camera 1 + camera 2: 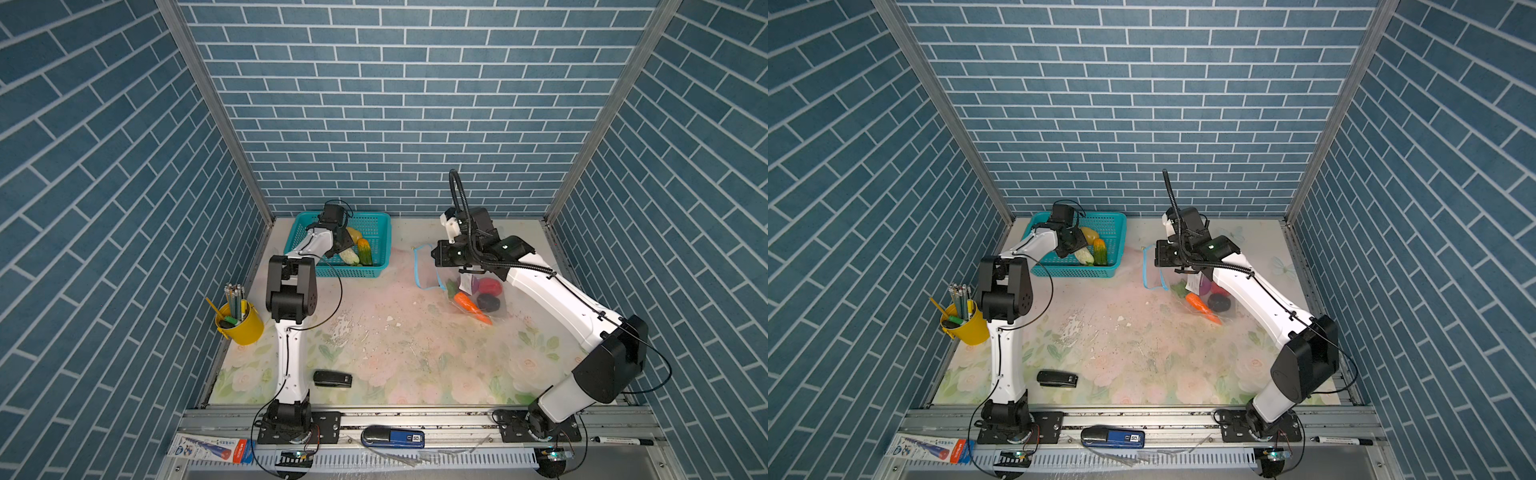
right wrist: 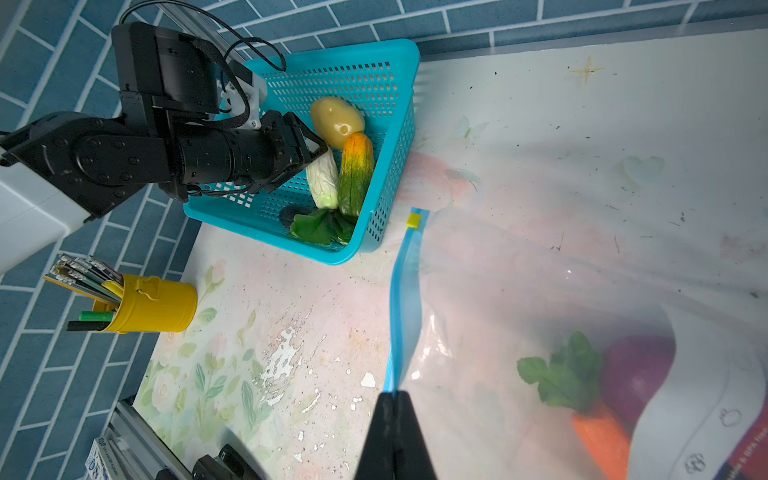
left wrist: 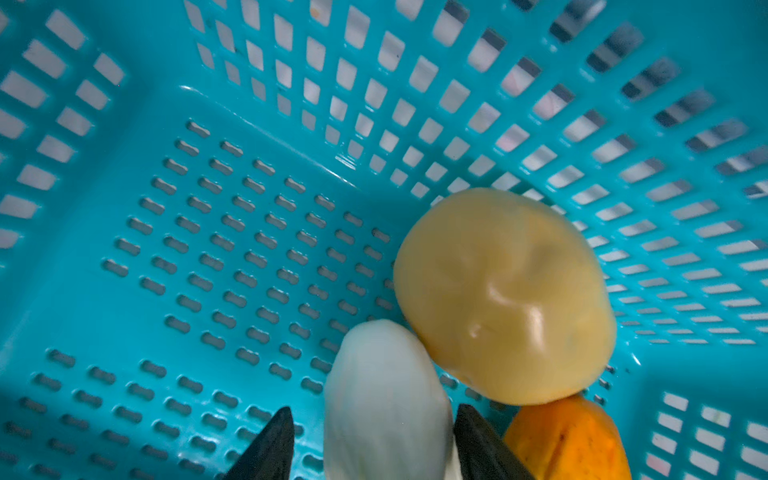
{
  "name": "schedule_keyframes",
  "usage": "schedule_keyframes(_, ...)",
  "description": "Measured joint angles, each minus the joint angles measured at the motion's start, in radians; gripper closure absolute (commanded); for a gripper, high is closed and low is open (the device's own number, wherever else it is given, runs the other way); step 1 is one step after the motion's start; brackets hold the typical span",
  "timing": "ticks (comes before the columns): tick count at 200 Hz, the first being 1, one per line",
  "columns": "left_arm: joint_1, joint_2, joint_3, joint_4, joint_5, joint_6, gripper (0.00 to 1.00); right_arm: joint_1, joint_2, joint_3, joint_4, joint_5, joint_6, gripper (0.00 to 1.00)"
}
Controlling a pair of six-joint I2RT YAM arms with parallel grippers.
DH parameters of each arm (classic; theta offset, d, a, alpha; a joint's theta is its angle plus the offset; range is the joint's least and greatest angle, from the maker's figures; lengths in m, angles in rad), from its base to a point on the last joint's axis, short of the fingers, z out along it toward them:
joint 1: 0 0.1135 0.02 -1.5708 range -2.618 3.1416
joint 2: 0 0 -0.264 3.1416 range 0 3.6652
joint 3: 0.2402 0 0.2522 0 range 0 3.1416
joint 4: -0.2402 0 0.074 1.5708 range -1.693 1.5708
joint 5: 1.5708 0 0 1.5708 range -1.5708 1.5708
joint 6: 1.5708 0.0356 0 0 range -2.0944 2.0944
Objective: Place the food in the zip-top bag and seal the zipper
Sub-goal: 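Lower the left gripper onto the white leafy vegetable and close on it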
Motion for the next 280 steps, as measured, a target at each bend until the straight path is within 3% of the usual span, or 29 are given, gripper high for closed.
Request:
schedule_keyframes(174, 0.001, 0.027, 0.035, -0.019, 0.006, 0.024, 0.52, -0.001, 0.018, 0.030, -0.014, -0.007, 0.000, 1.00)
schedule_keyframes(280, 0.000, -0.052, 0.029, -0.015, 0.008, 0.026, 0.57, -0.001, 0.018, 0.030, -0.014, -0.007, 0.000, 1.00)
